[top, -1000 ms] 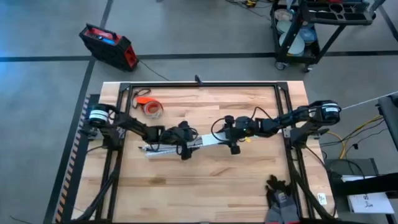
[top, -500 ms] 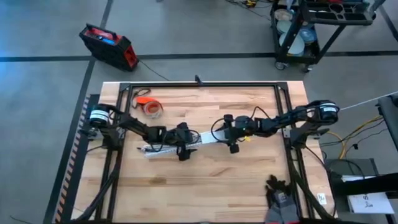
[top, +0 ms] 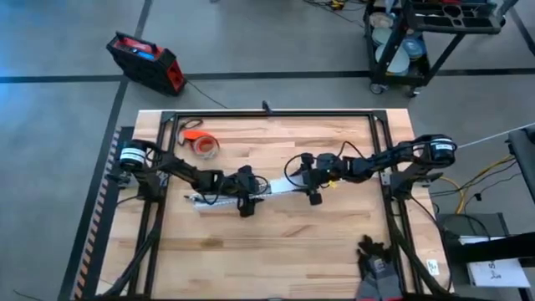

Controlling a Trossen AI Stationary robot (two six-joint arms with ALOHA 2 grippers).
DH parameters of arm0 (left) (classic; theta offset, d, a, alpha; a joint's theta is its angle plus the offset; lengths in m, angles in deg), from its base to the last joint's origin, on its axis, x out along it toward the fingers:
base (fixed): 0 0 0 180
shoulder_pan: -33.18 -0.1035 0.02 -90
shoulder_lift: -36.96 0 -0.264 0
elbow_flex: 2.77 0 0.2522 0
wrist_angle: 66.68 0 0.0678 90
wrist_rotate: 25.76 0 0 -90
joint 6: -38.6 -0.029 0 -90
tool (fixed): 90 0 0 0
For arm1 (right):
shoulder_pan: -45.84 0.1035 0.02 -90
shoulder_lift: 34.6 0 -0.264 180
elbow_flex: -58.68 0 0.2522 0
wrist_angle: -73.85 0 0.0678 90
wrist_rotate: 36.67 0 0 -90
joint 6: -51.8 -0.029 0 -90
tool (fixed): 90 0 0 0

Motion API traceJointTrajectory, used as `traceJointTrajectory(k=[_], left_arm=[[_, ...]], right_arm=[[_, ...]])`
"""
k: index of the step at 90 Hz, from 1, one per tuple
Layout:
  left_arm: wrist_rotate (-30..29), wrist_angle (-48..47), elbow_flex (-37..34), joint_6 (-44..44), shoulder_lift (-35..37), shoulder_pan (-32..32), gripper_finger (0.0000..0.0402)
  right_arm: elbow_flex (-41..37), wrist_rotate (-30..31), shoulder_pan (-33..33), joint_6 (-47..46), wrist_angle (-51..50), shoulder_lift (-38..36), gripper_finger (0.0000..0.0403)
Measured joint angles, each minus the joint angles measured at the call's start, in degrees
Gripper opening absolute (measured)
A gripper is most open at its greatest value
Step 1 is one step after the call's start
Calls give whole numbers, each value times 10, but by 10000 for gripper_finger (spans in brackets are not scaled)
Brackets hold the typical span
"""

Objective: Ziptie cables
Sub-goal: Close the white cable duct

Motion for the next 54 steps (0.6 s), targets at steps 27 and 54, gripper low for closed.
traceJointTrajectory(k=[27, 54], left_arm=[[-4, -9, -3, 17, 0, 1, 262], [-10, -10, -4, 11, -1, 10, 224]], right_arm=[[-3, 27, 11, 7, 1, 1, 216], [-5, 48, 6, 37, 0, 3, 216]])
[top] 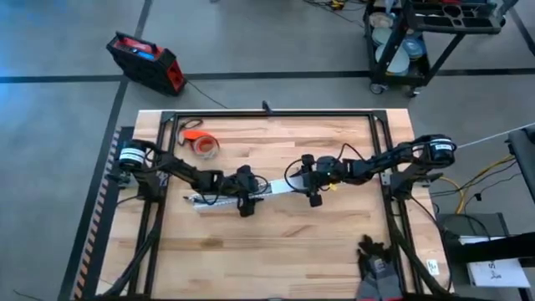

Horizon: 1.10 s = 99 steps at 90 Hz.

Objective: Ziptie cables
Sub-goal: Close the white cable duct

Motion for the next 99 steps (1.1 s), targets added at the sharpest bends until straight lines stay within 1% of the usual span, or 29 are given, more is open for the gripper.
traceJointTrajectory(k=[19, 33, 46, 61, 84, 99], left_arm=[[-2, -1, 0, -6, -1, 5, 246], [1, -1, 0, -11, -1, 5, 235], [1, -4, 1, -13, -1, 8, 229], [-3, -5, 1, -21, -1, 12, 244], [-4, -15, 2, -49, -1, 13, 232], [-4, -17, 2, -60, -1, 13, 239]], right_arm=[[0, 0, -1, -20, -21, 0, 216], [3, -5, -2, -20, -33, 0, 216], [18, 17, -1, -16, -58, -1, 216], [49, 28, -1, -20, -119, -1, 216], [85, 34, -2, -28, -191, -1, 216], [125, 33, -3, -36, -274, 0, 216]])
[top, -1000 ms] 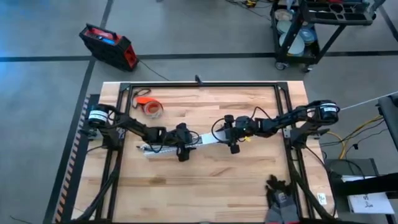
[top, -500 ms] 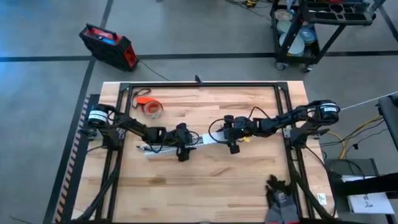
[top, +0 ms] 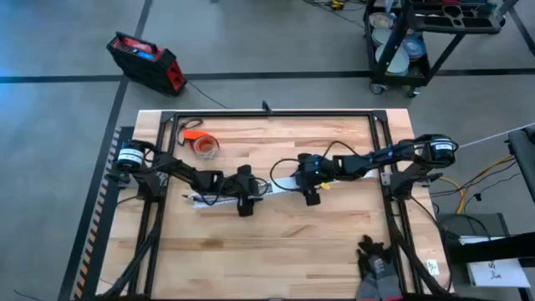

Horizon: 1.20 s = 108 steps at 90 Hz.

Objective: Ziptie cables
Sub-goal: Close the white cable duct

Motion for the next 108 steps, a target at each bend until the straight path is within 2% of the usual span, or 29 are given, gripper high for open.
traceJointTrajectory(k=[24, 57, 108], left_arm=[[0, -1, 0, -11, 0, 1, 237], [-2, 0, -2, -15, 0, 2, 246], [-6, -8, 0, -12, 0, 2, 246]], right_arm=[[38, -6, -1, 2, -63, 1, 215], [60, -32, -4, -3, -62, 39, 215], [94, 3, -8, -13, -172, 16, 213]])
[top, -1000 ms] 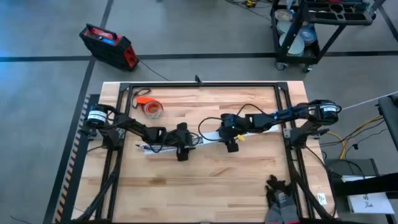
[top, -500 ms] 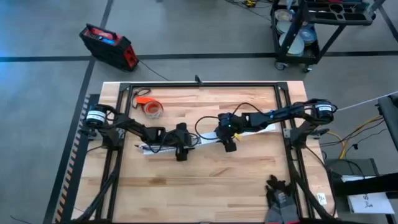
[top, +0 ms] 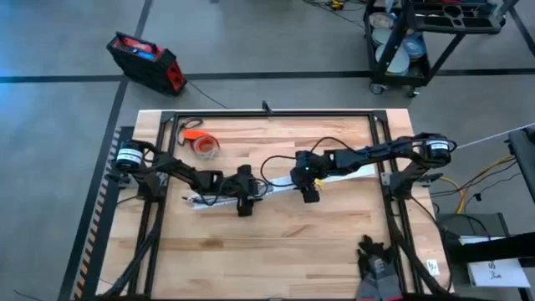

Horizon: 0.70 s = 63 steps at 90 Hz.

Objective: Ziptie cables
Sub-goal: Close the white cable duct

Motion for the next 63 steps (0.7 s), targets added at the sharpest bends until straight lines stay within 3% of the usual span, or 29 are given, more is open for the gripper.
traceJointTrajectory(k=[63], left_arm=[[-14, 16, -1, -28, 0, 3, 249]], right_arm=[[29, -26, -1, 5, -38, 22, 213]])
